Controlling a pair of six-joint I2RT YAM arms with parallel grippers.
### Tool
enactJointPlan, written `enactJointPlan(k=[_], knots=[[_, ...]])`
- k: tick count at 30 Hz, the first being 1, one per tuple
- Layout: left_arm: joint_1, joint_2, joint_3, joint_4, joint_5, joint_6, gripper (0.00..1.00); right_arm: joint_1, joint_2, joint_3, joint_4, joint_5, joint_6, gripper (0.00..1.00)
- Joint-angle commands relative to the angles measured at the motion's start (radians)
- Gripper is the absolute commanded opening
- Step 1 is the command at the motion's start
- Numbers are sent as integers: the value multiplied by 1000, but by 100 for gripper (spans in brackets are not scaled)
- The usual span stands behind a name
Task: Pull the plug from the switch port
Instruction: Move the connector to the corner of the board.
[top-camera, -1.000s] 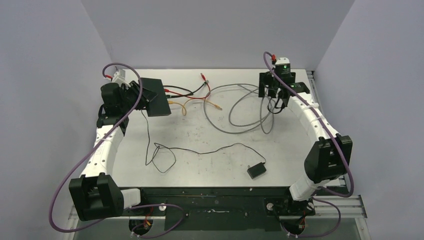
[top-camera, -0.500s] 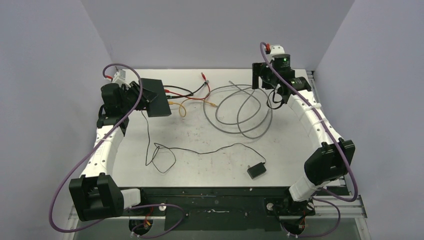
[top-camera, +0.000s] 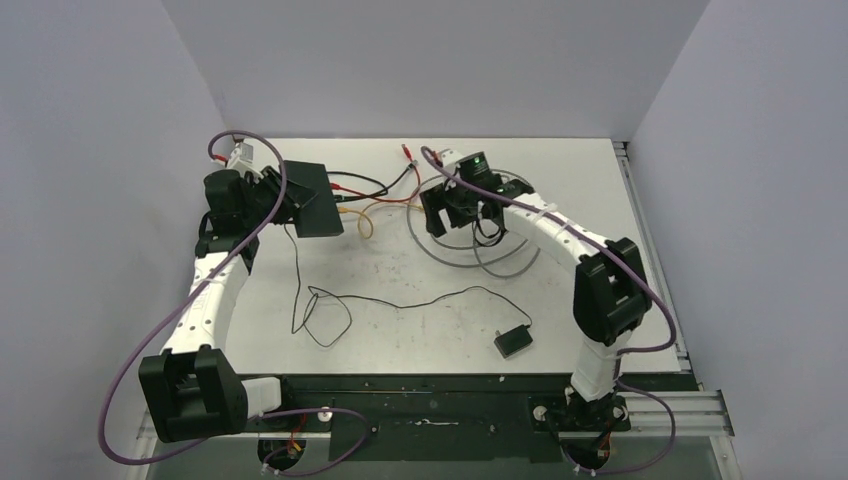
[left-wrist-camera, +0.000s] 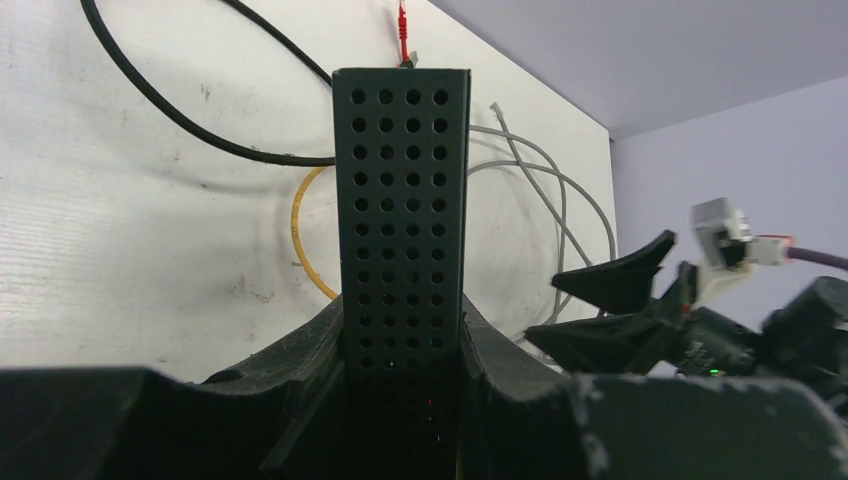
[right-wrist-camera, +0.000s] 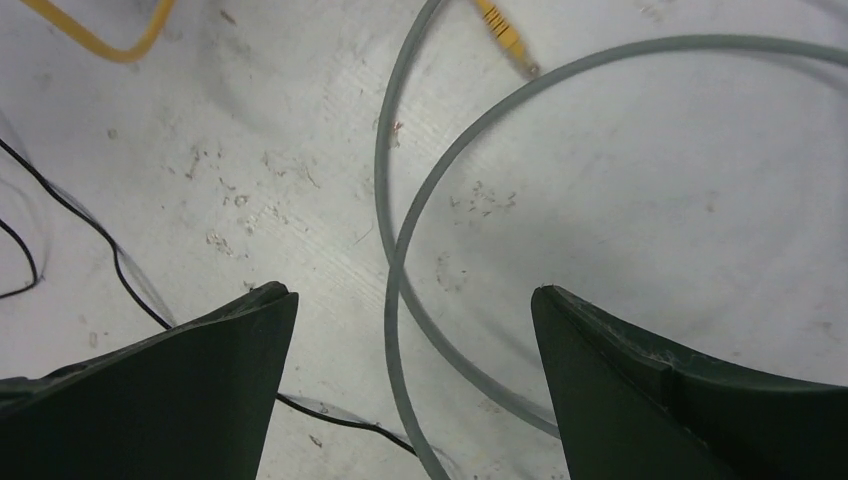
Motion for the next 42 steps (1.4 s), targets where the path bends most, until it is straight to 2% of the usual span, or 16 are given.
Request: enactJointPlan(k=[1,9,12,16,23,28,32,42], knots=[[2,-54,12,151,27,-21,0,49,66,-61,108,32,-43,89],[3,-69,-2,167,36,-23,0,108,127,-121,156,106,-106,87],[4,-70,-8,174,37,-27,0,117,160,-124,143,132,-116,82],[4,-70,2,170,35,-33,0,117,193,-132,137,137,-119,62],[5,-64,15,173,36,-40,0,123,213,-143,143,122,-110,56],[5,-73,7,173,31,-44,0,124,242,-141,125,169,-105,31],[5,-78,9,170,27,-43,0,116,245,-144,108,216,-88,18],[7,-89,63,132,15,-27,0,-51,213,-162,35,247,10,14]])
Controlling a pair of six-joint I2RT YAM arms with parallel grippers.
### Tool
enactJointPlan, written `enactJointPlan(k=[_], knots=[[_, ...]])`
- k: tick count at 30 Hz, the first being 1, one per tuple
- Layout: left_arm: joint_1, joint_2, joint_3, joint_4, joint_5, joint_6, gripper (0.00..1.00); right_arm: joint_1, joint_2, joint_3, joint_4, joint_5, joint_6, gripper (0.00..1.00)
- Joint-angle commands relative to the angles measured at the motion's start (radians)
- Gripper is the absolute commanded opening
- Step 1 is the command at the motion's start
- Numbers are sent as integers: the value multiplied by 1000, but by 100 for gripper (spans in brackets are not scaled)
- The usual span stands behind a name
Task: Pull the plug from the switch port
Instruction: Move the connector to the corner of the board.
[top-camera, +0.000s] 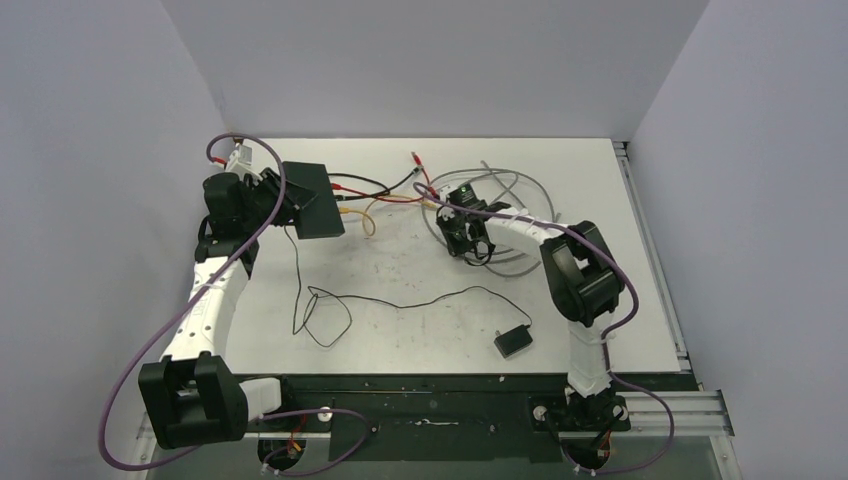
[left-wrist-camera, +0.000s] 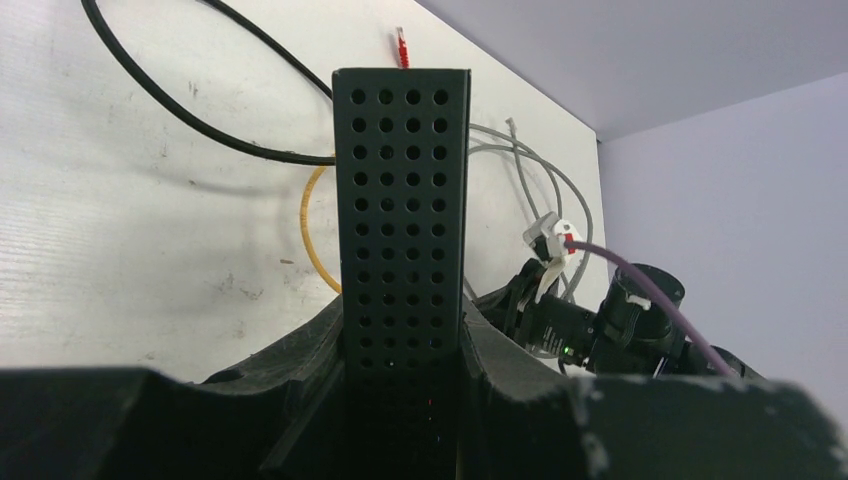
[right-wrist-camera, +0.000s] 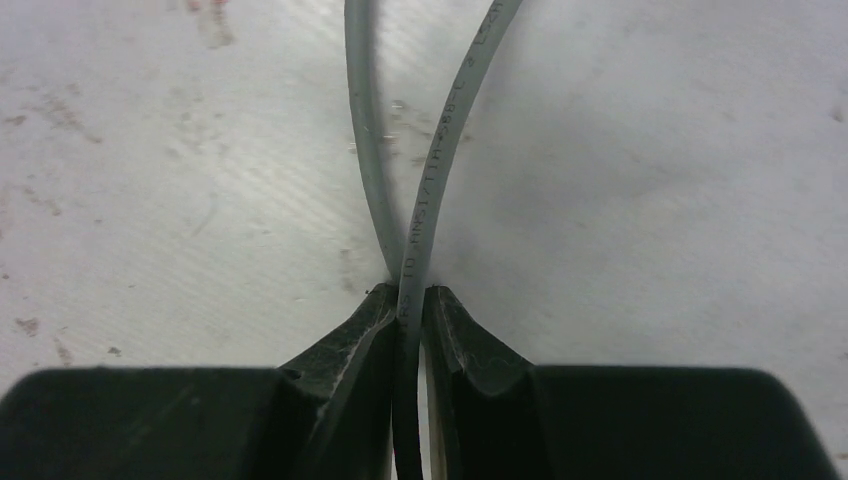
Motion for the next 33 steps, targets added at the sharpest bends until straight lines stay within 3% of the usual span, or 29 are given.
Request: enactJointPlan(k=[1,15,33], knots=[[6,-62,96,116,8,-7,0,-124,2,-12,-83,128,45,13],[6,-81,106,117,11,-29,0,-352,75,133,-196,168,72,14],[-11,-144,-30,150,44,-103,0,-453,379,653,-325,103,73,19]])
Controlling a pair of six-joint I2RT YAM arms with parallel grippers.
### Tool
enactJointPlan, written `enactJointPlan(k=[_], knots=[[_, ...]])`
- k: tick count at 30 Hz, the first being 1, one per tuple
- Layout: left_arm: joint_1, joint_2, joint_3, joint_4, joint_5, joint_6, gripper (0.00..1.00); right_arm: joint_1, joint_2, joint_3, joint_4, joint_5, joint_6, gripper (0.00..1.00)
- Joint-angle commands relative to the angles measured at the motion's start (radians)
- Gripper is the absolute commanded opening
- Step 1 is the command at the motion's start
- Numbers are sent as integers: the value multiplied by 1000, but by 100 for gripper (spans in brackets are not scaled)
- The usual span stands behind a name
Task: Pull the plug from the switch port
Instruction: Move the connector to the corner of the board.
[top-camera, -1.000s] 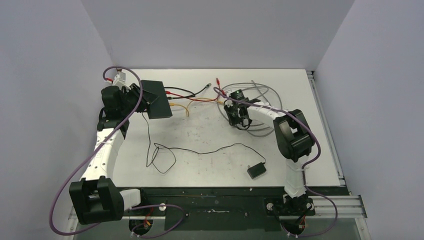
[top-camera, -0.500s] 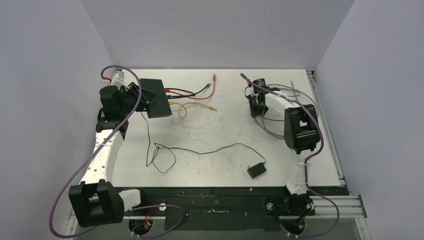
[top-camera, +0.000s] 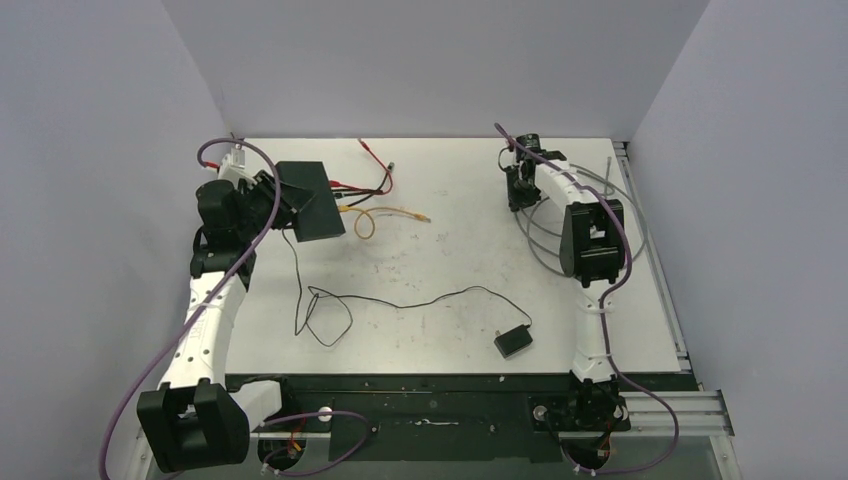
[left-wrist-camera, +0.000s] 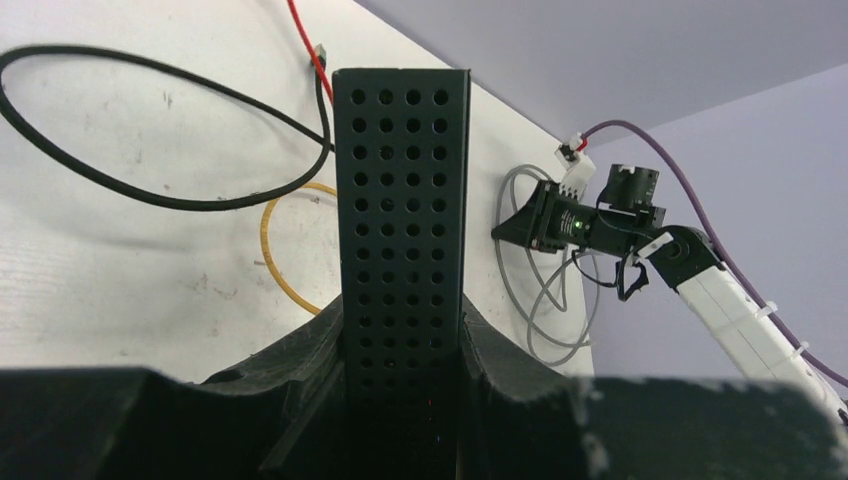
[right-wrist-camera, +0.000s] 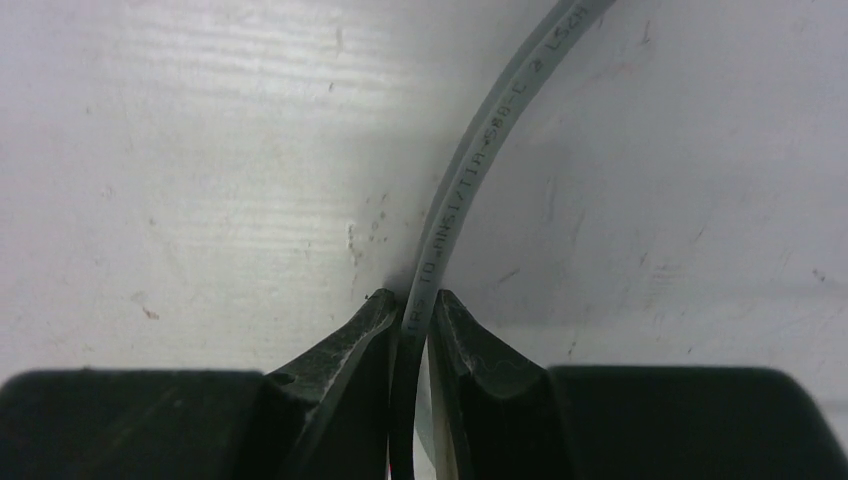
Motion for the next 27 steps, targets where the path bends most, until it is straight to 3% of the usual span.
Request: enactJointPlan(k=[1,6,15,21,27], knots=[[-16,-41,-31,165,53,-83,0,-46,84,166,-9,16,-8,19],[-34,-28,-70,198,80,-99,0,-55,109,298,-27,-35,-21,27],[-85,13,-66,190,107,-63,0,-46,-33,241,50,-34,-10,47],[-123,54,-43,156,128,-6,0,-42,-151,196,90,-40,6,77],[-145,97,-23,148,159,41,0,-28,-272,93,118,-123,32,98]])
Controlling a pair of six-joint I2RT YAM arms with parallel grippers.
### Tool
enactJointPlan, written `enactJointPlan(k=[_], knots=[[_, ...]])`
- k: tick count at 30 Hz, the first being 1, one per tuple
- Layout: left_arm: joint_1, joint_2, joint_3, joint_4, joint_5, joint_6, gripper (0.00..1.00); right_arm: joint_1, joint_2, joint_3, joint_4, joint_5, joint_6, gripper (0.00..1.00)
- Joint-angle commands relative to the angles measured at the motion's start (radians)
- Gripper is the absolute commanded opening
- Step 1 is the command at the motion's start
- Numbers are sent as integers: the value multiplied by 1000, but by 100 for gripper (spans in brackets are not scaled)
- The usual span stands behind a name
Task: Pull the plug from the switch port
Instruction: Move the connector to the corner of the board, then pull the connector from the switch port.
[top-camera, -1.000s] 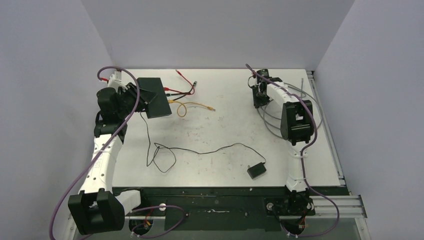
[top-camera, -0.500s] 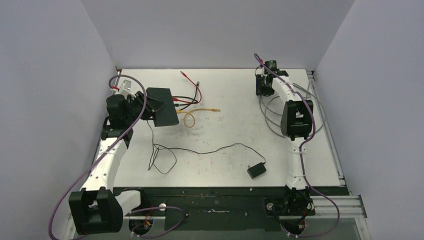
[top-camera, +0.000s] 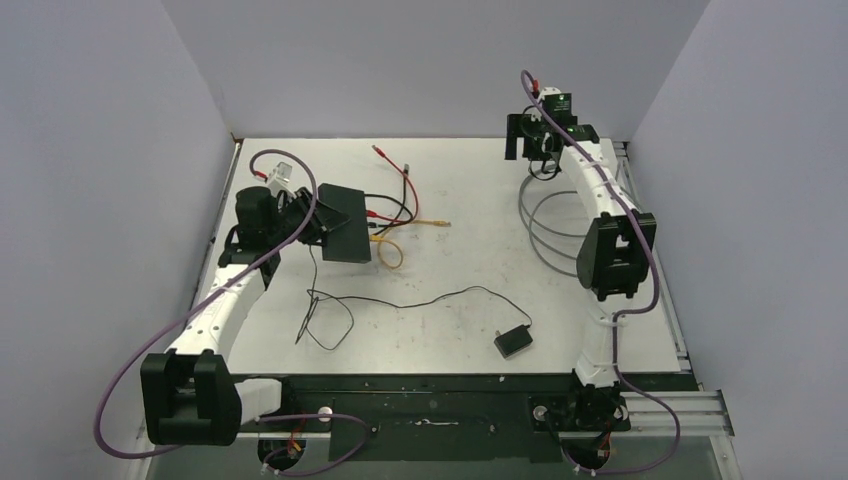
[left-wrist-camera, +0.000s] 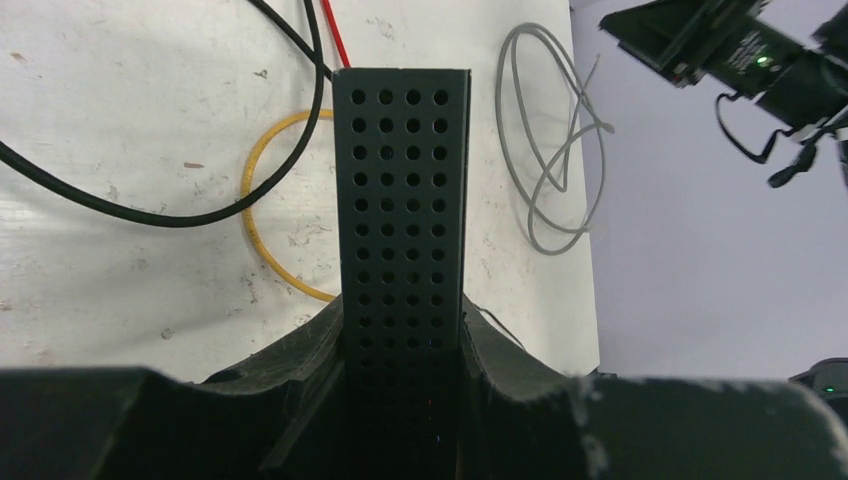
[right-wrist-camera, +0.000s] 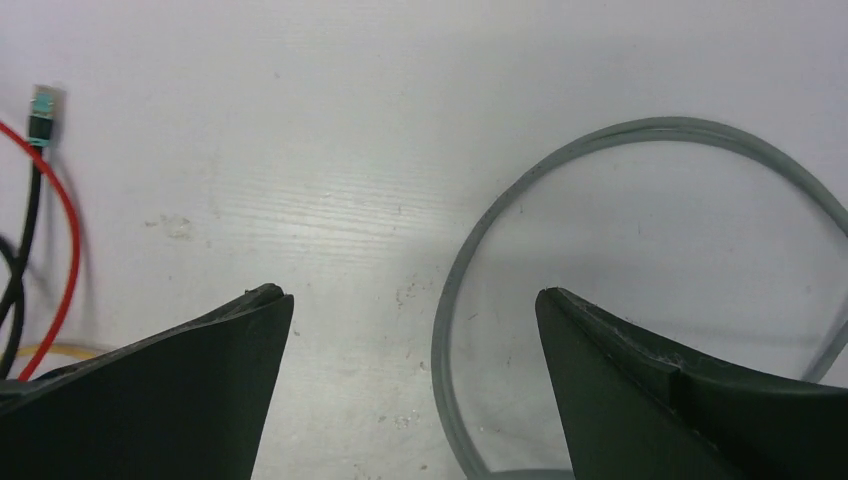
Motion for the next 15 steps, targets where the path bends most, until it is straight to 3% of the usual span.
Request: enactJointPlan(k=[1,3,9,15], knots=[[-14,13,88,98,78,47,0,18,-149,-82,66,-80,34,95],[-15,27,106,86,97,73,0,27,-199,-148,93,-129,44,90],[-18,72,157,61,169,144,0,73,-341,-343,174,-319,64,90],[-21,73,115,225,264,68,0,113,-446,-497,278,-541,98,90]])
